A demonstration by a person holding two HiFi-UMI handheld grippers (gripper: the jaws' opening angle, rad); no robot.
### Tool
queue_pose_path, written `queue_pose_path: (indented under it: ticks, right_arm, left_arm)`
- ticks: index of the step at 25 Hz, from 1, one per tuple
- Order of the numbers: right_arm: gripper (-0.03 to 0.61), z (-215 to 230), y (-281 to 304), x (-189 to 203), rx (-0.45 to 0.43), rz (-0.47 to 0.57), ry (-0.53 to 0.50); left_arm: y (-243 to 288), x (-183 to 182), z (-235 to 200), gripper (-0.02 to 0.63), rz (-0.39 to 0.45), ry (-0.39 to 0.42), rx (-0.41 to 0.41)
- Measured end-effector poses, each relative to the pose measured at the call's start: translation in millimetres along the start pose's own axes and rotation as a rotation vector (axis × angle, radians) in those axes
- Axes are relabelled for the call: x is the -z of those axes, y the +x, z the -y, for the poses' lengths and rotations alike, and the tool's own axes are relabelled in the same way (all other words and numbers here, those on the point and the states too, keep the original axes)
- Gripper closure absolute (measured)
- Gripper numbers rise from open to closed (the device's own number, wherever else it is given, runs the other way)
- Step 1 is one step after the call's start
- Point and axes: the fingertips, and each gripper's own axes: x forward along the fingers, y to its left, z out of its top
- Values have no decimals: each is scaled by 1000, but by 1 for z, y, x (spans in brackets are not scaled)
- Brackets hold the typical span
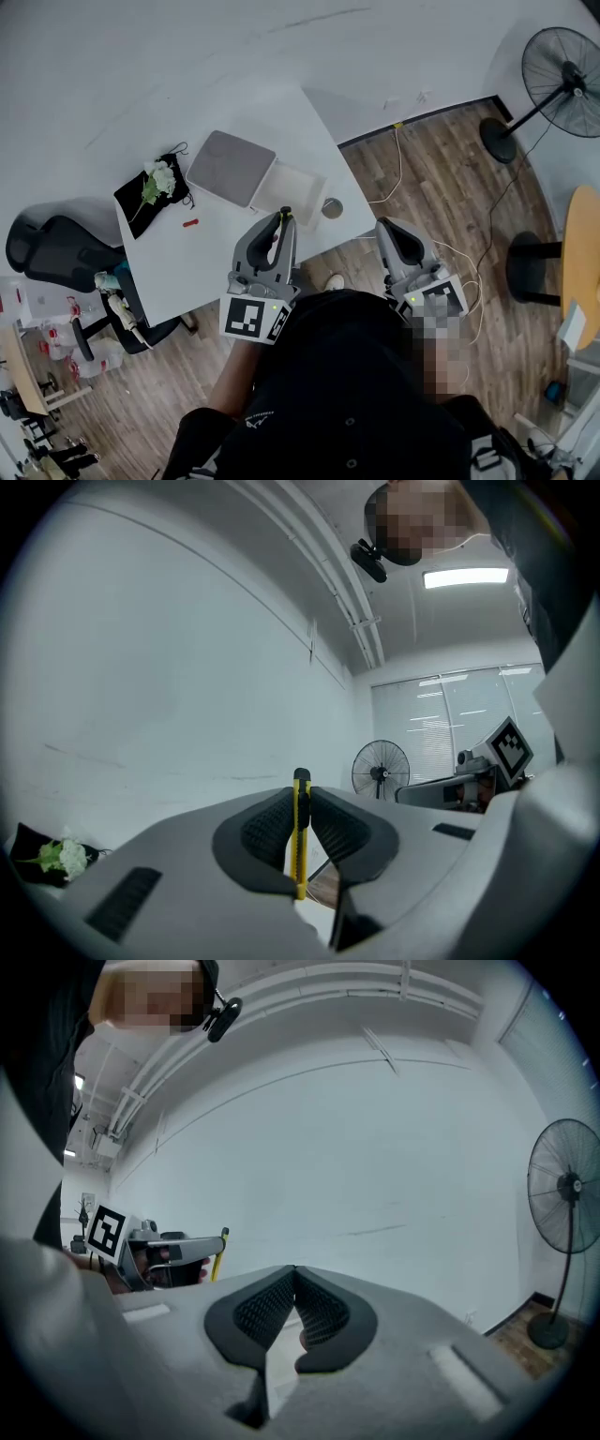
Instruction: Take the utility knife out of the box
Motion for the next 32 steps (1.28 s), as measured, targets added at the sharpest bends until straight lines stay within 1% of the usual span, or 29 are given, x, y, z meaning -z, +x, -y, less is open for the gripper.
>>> queue_pose_path:
  ticks: [3,5,9,12,17,23,25,29,32]
  right_arm:
    - [574,1,2,-18,-20,44,24]
    - [574,1,2,-29,-26,66,21]
    - [574,2,3,-45,-27,81,-13]
    - [574,4,2,-56,-20,92,-39]
    - [574,10,-1,-76,0,126,-60]
    - [574,16,-3,-79,26,139,-42]
    - [574,14,-2,-78,22,135,-47]
    - [574,10,1,-77,12,135,-43]
    - [574,7,0,-78,8,138,-49]
  left_arm:
    - [7,-13,-2,560,16,10,4]
    - [10,-21,-1,560,25,16,10]
    - [13,-35,-1,558,39,8,11]
    - [17,-45,-2,559,49,20,10]
    - [15,-61,-2,558,89,32,15]
    - [12,-60,-1,558,91,33,18]
    - [12,-59,-2,559,93,31,17]
    - [13,-54,-3,558,77,55,16]
    - [10,-52,-1,558,74,51,22]
